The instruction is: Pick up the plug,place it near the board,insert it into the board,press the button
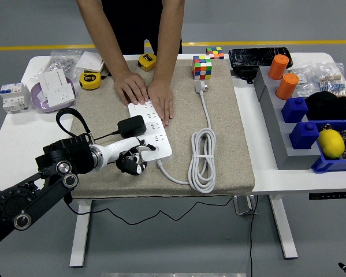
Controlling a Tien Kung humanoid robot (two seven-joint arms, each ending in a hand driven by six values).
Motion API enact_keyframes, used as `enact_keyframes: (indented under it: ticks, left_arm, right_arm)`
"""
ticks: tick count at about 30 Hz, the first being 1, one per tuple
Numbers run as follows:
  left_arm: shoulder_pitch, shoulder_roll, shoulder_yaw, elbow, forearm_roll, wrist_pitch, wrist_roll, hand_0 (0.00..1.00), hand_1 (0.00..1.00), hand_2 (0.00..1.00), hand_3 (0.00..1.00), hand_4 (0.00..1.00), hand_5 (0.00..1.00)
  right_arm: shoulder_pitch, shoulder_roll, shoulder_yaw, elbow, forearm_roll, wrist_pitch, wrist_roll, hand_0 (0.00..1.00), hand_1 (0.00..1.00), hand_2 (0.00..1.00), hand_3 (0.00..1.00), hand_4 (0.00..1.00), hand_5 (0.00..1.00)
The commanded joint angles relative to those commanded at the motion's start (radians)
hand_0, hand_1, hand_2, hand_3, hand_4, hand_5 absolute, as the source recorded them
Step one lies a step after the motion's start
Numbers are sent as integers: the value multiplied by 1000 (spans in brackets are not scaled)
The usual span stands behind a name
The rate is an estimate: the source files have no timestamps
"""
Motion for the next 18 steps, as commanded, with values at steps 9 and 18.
enact_keyframes:
  ticks: [9,18]
  left_arm:
    - [6,4,-67,-83,56,8,-13,133,24,173,802,419,2]
    - [23,-33,-205,-128,6,121,-195,160,67,227,716,424,2]
  right_arm:
    - [0,1,0,0,2,-1,-1,998,848,777,799,998,998]
    - [-1,4,-1,0,2,0,-1,998,848,777,799,998,998]
